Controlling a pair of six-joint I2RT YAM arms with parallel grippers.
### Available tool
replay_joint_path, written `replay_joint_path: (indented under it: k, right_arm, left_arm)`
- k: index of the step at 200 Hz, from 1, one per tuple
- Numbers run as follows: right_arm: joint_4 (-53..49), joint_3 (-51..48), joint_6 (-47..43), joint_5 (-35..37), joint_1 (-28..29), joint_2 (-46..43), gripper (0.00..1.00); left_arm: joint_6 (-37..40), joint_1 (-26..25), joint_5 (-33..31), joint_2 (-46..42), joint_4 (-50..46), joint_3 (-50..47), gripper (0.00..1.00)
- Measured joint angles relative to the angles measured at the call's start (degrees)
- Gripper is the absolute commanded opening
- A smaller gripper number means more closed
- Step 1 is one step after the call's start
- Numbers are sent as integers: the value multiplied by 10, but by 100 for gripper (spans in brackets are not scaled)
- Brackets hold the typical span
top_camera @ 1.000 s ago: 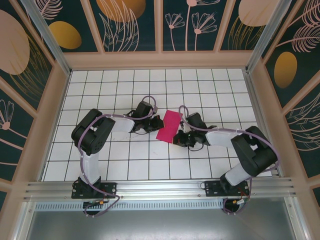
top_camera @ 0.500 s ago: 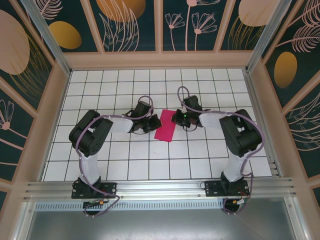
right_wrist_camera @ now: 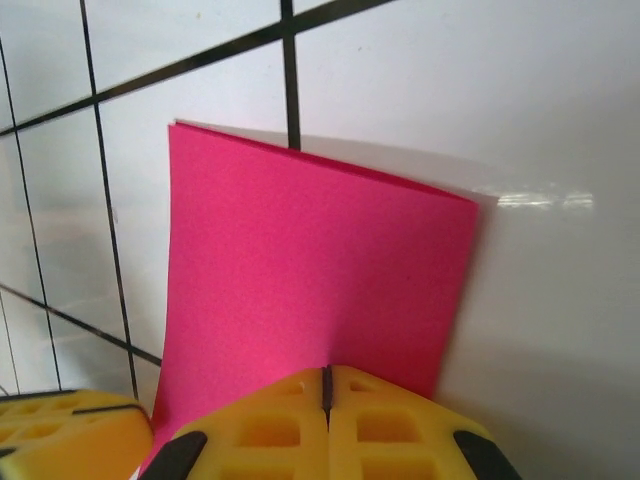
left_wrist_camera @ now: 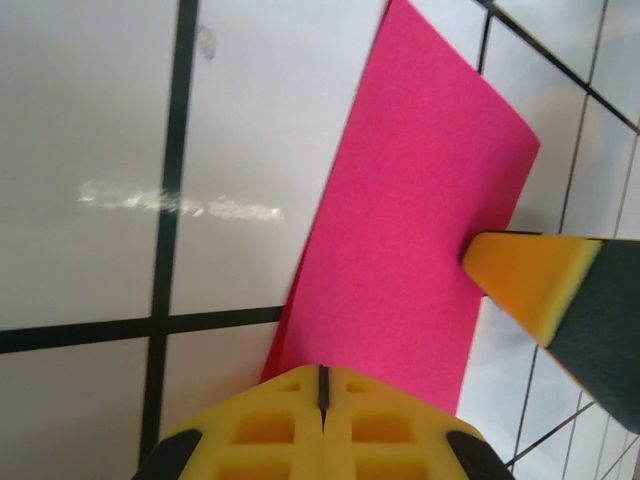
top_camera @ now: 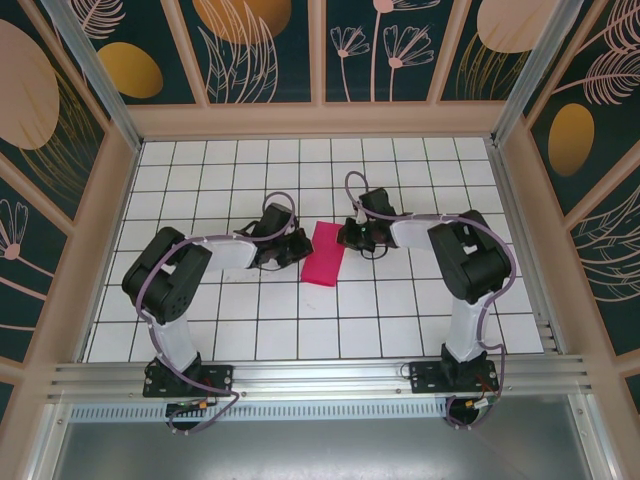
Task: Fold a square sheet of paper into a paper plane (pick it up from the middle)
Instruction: Fold the square sheet of paper in half at the center of the table.
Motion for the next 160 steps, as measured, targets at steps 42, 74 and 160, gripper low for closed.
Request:
replay_joint_path:
  k: [42,74,160]
  right_arm:
    - [-2,-59,89,75,5,-57,0]
    - [-13,-102,184,139,21,-102,0]
    - [68,-159,269,127,29,-121,0]
  left_arm:
    - [9,-1,15,-20,5,10,8]
    - [6,-24,15,-71,26,-12,9]
    - [-58,-134,5,-10,73,-20,0]
